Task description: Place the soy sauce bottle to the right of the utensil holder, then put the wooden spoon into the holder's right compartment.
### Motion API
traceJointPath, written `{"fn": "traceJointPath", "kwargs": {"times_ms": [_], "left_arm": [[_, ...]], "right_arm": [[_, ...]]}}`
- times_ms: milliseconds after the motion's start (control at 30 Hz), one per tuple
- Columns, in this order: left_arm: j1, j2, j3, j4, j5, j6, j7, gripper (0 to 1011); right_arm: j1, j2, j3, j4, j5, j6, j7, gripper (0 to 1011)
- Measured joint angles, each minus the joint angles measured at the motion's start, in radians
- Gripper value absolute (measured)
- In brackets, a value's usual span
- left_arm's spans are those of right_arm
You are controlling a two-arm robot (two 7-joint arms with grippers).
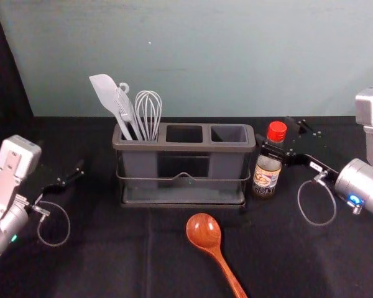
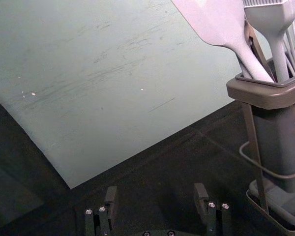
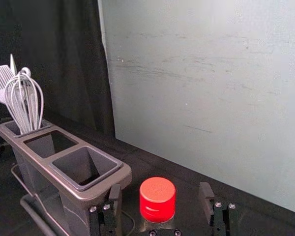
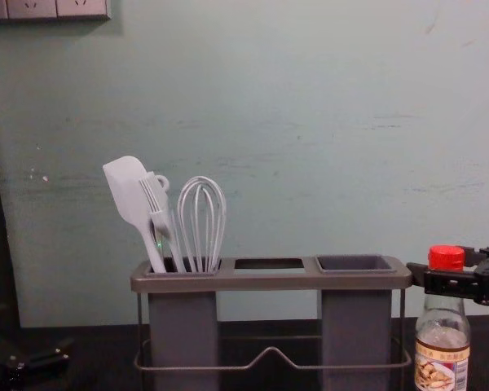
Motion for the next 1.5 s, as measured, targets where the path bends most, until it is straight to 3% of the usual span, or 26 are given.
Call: {"fn": "traceJointPath", "kwargs": {"times_ms": [133,500,1000,1200,1333,1433,1500], "left_arm": [[0.0,0.0,0.0,0.0,0.0,0.0,0.0,1011],[0.0,0.0,0.0,0.0,0.0,0.0,0.0,1011],[0.0,0.0,0.0,0.0,0.0,0.0,0.0,1011],[0.0,0.0,0.0,0.0,0.0,0.0,0.0,1011],[0.0,0.0,0.0,0.0,0.0,0.0,0.0,1011],[0.0,0.0,0.0,0.0,0.0,0.0,0.0,1011],[0.0,0.0,0.0,0.0,0.0,0.0,0.0,1012]], "right_arm": [[-0.008,0.002,0.004,-0.014,-0.001,-0.004,-0.003,1000],[-0.071,0.03,0.046,-0.135,-0.003,-0.032,-0.026,1002],[-0.22,0.111,0.127,-0.354,0.039,-0.064,0.001,1000],[-0.268,0.151,0.128,-0.429,0.063,-0.02,0.018,1002],[-0.288,0.172,0.108,-0.476,0.069,0.032,0.014,1002],[-0.294,0.183,0.073,-0.524,0.046,0.115,-0.032,1002],[-0.29,0.188,0.036,-0.562,0.01,0.205,-0.08,1002]]}}
